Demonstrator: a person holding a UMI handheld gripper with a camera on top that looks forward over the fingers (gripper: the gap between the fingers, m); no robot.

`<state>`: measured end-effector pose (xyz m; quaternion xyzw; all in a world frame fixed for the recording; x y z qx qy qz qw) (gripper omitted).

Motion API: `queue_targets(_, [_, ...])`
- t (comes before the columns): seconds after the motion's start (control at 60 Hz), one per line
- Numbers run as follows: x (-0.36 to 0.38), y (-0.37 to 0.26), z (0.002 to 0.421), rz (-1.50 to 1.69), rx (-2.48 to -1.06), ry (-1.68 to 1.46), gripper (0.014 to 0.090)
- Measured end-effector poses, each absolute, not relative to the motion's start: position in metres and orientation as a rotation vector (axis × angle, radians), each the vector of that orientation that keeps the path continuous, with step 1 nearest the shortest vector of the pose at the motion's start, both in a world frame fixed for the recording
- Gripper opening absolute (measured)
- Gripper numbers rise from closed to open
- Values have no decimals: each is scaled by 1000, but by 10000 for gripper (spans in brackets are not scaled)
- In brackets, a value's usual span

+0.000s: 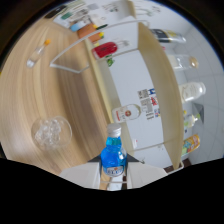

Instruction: Make me a cup of Mount Fuji.

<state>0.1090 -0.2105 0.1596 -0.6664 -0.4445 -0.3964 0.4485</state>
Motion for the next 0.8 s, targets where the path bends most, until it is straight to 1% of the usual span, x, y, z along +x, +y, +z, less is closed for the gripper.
queue_targets(0.1, [102,-219,182,-614,-1731,-795,357])
queue_targets(0.15, [105,-222,190,-467,-1743,-677,356])
queue_targets(0.25, [129,-228,182,-277,-1817,-464,357])
queue_targets(0.333, [155,-231,160,-174,-1868,-320,358])
queue_targets(0.517, [221,-233,92,-53,-2006,-71,357])
queue_targets(0.633, [254,-232,62,-36,-2062,2,357])
queue_targets(0.8, [274,-227,32,-11,-2129,26,358])
